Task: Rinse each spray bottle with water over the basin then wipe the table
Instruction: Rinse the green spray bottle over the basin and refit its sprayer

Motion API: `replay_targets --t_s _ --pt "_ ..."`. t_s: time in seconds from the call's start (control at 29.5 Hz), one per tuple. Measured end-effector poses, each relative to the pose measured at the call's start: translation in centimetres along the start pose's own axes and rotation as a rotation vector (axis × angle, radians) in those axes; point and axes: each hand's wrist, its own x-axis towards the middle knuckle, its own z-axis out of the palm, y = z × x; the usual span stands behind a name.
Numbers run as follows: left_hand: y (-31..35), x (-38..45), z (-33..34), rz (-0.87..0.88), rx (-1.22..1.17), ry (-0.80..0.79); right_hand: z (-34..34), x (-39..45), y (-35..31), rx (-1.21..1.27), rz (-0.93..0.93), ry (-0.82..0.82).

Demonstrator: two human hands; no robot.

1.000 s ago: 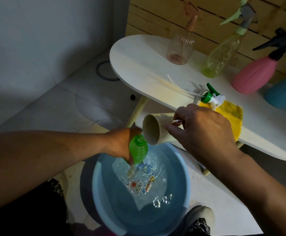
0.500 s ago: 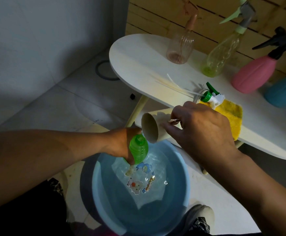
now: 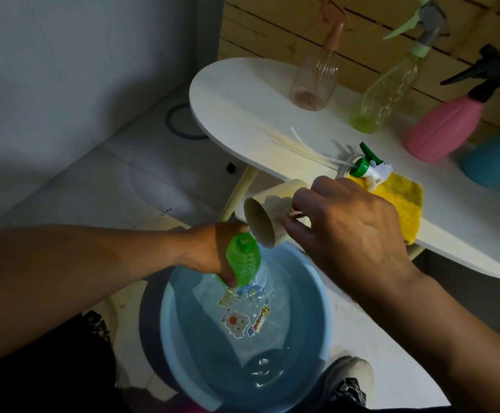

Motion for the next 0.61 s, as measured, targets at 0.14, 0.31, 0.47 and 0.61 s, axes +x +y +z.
replay_targets --t_s 0.14,0.31,0.47,0.61 --pt "-0.20 0.20 0.06 0.003 -0.046 0.003 -0.02 -0.27 -0.08 -0.027 -0.032 0.019" --pt "-0.34 0.35 0.26 0.009 -0.056 0.004 0.15 -0.64 -0.09 -0.035 -0.070 0.066" --pt "-0.26 0.39 0.20 -0.005 -0.034 0.000 0.08 -0.85 -0.07 -0.054 -0.115 0.116" --pt "-0.05 0.38 0.17 -0.021 -0.047 0.001 0.05 -1.01 -0.30 -0.059 -0.146 0.124"
